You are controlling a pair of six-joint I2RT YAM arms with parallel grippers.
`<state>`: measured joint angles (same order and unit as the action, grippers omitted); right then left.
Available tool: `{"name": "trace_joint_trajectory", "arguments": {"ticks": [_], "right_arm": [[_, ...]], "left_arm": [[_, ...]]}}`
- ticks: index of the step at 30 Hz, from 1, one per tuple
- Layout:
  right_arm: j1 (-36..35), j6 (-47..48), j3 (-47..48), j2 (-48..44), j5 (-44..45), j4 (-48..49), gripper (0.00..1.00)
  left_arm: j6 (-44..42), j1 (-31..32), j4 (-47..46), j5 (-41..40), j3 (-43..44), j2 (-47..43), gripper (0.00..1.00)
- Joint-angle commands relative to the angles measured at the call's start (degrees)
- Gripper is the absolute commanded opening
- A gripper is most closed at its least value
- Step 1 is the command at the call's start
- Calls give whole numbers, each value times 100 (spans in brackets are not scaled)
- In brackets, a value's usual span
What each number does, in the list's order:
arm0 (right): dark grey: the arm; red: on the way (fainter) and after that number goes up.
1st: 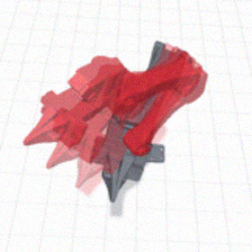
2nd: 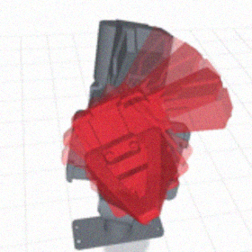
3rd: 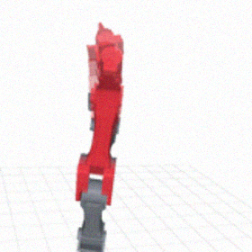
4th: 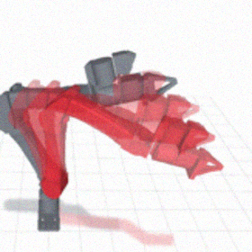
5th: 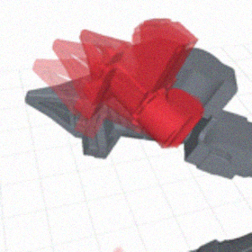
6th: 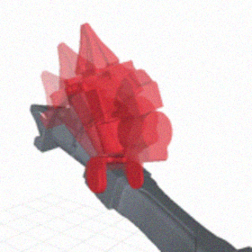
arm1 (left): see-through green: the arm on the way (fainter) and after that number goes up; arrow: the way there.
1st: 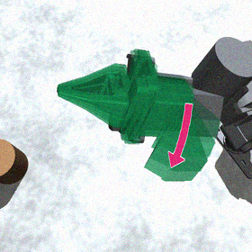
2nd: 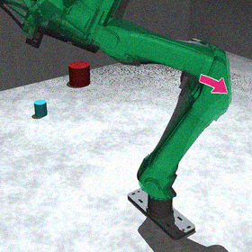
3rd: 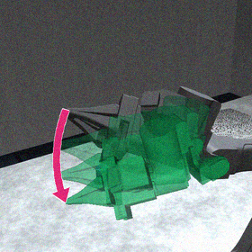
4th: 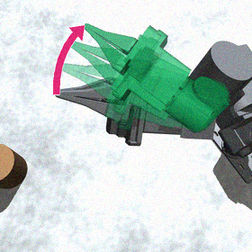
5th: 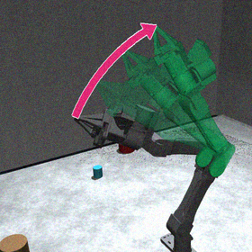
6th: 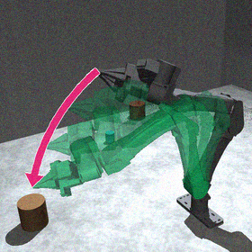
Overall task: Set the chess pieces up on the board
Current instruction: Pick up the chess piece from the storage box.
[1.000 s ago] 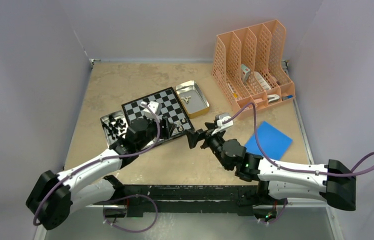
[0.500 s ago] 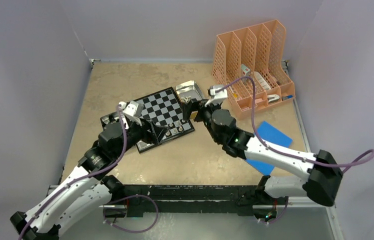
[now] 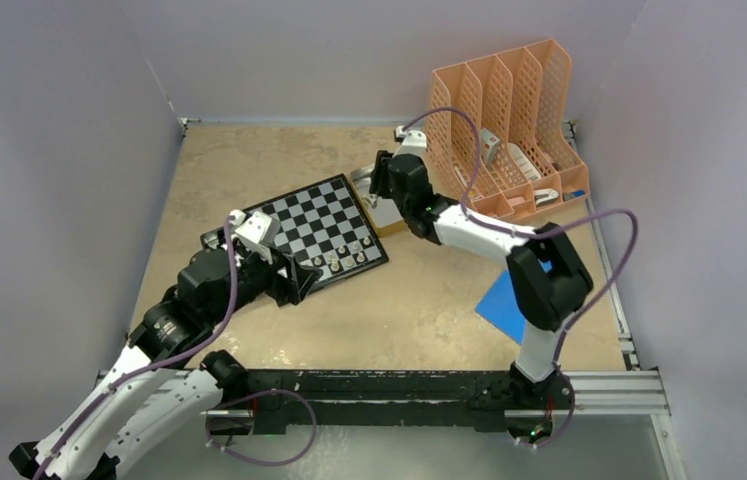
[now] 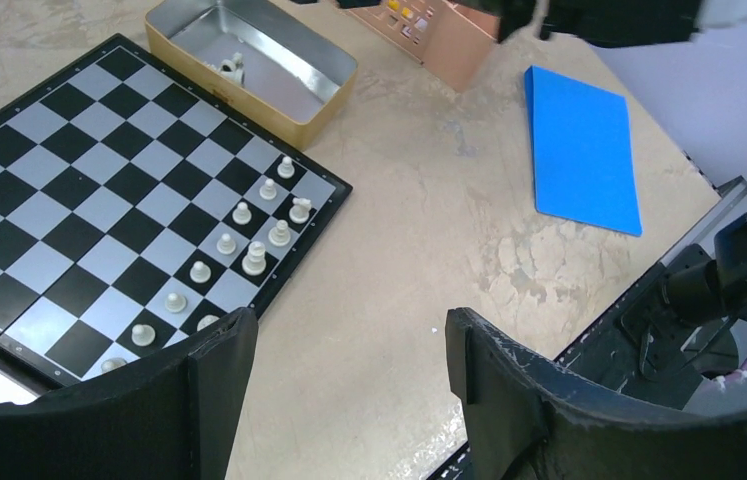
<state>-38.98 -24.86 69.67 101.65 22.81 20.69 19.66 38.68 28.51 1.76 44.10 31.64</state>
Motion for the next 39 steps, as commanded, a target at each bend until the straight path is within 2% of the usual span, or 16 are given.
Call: {"name": "trace_joint_trajectory", "arguments": {"ticks": [1,4,7,10,16,18,28,39], "right_arm": [[168,-347,868,749,-116,-387,48],[358,-525,1375,1232,-288,-656,44],[448,-1158,1796,1625,-327,-905,41],[449,-1953,2168,1914,-253,-1263,45],[447,-3154,2589,2209,248,-1967,44],[447,-3383,2719,2334,169,-2254,43],[444,-4123,2825,2458,145,-2841,44],[451,-4391,3105,2826,259,-3101,46]], "left_arm": [[-198,22,-9,204,-15,-98,69],[-199,18,-9,186,-15,-109,69],[-207,20,-33,212,-32,-108,69],[-226,17,-56,356,-41,-66,69],[-242,17,-42,470,-15,44,68],[-252,17,-56,518,-23,47,68],[-221,17,-76,560,-32,18,67],[-205,18,-57,527,-50,-110,67]]}}
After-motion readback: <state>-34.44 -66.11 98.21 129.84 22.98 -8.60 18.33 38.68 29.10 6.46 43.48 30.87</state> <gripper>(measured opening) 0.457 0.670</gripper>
